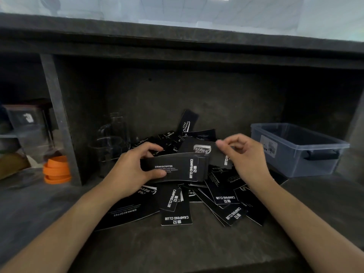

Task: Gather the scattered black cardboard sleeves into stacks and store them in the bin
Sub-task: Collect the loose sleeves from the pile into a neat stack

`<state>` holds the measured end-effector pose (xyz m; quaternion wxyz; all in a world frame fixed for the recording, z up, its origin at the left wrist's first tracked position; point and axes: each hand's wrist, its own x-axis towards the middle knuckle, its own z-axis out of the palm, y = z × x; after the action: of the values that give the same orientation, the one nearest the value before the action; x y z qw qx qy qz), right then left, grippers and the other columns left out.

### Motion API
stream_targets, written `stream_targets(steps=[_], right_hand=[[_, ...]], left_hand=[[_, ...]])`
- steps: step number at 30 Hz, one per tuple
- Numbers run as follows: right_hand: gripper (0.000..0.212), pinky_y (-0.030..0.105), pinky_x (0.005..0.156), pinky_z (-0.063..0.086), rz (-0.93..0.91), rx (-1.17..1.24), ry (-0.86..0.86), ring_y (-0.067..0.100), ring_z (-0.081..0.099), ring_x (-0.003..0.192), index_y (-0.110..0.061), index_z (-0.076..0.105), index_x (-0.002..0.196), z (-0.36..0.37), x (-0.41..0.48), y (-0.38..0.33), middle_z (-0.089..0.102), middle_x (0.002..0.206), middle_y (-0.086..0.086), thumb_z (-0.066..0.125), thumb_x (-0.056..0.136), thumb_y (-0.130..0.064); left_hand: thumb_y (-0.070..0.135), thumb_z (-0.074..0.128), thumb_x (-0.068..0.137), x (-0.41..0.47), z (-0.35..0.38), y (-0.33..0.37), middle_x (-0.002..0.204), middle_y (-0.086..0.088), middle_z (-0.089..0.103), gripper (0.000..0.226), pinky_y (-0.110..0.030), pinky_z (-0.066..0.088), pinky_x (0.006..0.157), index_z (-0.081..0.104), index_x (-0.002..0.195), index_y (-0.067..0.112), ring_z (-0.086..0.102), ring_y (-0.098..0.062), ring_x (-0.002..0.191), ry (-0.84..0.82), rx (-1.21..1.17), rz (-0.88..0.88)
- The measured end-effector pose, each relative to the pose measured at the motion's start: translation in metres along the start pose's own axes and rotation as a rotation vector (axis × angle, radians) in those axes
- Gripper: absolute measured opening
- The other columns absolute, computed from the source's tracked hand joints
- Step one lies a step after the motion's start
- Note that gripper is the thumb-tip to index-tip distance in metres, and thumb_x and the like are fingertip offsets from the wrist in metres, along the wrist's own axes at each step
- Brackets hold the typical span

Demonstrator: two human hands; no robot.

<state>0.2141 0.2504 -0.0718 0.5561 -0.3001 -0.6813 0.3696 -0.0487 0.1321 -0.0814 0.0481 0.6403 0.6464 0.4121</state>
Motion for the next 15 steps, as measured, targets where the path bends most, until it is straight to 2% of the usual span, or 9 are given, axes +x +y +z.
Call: stream_targets(steps=[2,4,7,9,11,12,14,15], right_hand=[[0.019,0.022,0.055,0.054,0.172,0.079,-0.002,0.017,0.068,0.067,-0.009,0.074,0.095,-0.004,0.004,0.002,0.077,0.080,0.003,0.073,0.092,-0.028],[0.019,0.019,0.048,0.048,0.384,0.152,-0.169,0.011,0.055,0.059,-0.007,0.076,0.095,-0.003,0.003,0.003,0.069,0.075,0.001,0.070,0.094,-0.025],[0.014,0.015,0.043,0.039,0.629,0.210,-0.480,0.003,0.042,0.049,-0.012,0.076,0.089,0.002,0.000,0.000,0.058,0.069,-0.004,0.071,0.092,-0.025],[0.021,0.014,0.041,0.035,0.675,0.235,-0.598,0.002,0.039,0.046,-0.011,0.075,0.098,0.004,-0.003,-0.004,0.056,0.069,-0.004,0.068,0.094,-0.030],[0.035,0.015,0.039,0.033,0.614,0.154,-0.611,0.004,0.037,0.043,-0.008,0.074,0.107,0.004,-0.005,-0.006,0.053,0.064,-0.002,0.062,0.097,-0.040],[0.041,0.017,0.038,0.032,0.527,0.055,-0.571,0.006,0.036,0.040,-0.007,0.074,0.107,0.004,-0.005,-0.004,0.052,0.058,-0.001,0.059,0.098,-0.044],[0.041,0.023,0.043,0.038,0.265,-0.244,-0.376,0.008,0.041,0.037,-0.014,0.077,0.096,0.004,-0.002,0.004,0.054,0.049,0.000,0.057,0.099,-0.049],[0.035,0.028,0.050,0.044,0.127,-0.386,-0.237,0.007,0.047,0.041,-0.020,0.078,0.088,0.002,0.002,0.009,0.059,0.051,-0.001,0.059,0.098,-0.048]], left_hand=[[0.032,0.080,0.083,-0.003,0.000,0.005,0.098,0.019,0.067,0.026,-0.013,0.042,0.083,0.065,0.102,0.042,0.061,0.006,0.098,-0.037,0.029,0.080],[0.035,0.075,0.088,-0.005,0.004,0.010,0.107,0.021,0.057,0.011,-0.012,0.042,0.087,0.067,0.096,0.034,0.057,0.005,0.103,-0.054,0.049,0.144],[0.037,0.075,0.087,-0.005,0.009,0.013,0.135,0.025,0.045,0.014,-0.009,0.033,0.103,0.065,0.091,0.028,0.044,0.011,0.127,-0.049,0.063,0.231],[0.039,0.075,0.085,-0.006,0.009,0.015,0.133,0.029,0.053,0.017,-0.015,0.039,0.106,0.060,0.090,0.031,0.047,0.013,0.126,-0.070,0.066,0.253],[0.039,0.075,0.085,-0.007,0.008,0.015,0.109,0.026,0.067,0.023,-0.025,0.050,0.096,0.054,0.092,0.034,0.060,0.008,0.109,-0.085,0.049,0.216],[0.037,0.075,0.086,-0.007,0.008,0.016,0.102,0.024,0.068,0.025,-0.028,0.052,0.091,0.052,0.095,0.037,0.063,0.005,0.102,-0.070,0.044,0.199],[0.032,0.076,0.088,-0.006,0.004,0.014,0.098,0.022,0.066,0.031,-0.025,0.051,0.089,0.054,0.107,0.042,0.064,0.003,0.099,0.017,0.045,0.208],[0.028,0.076,0.089,-0.005,0.002,0.013,0.099,0.022,0.066,0.034,-0.022,0.050,0.090,0.057,0.113,0.044,0.063,0.002,0.101,0.059,0.044,0.227]])
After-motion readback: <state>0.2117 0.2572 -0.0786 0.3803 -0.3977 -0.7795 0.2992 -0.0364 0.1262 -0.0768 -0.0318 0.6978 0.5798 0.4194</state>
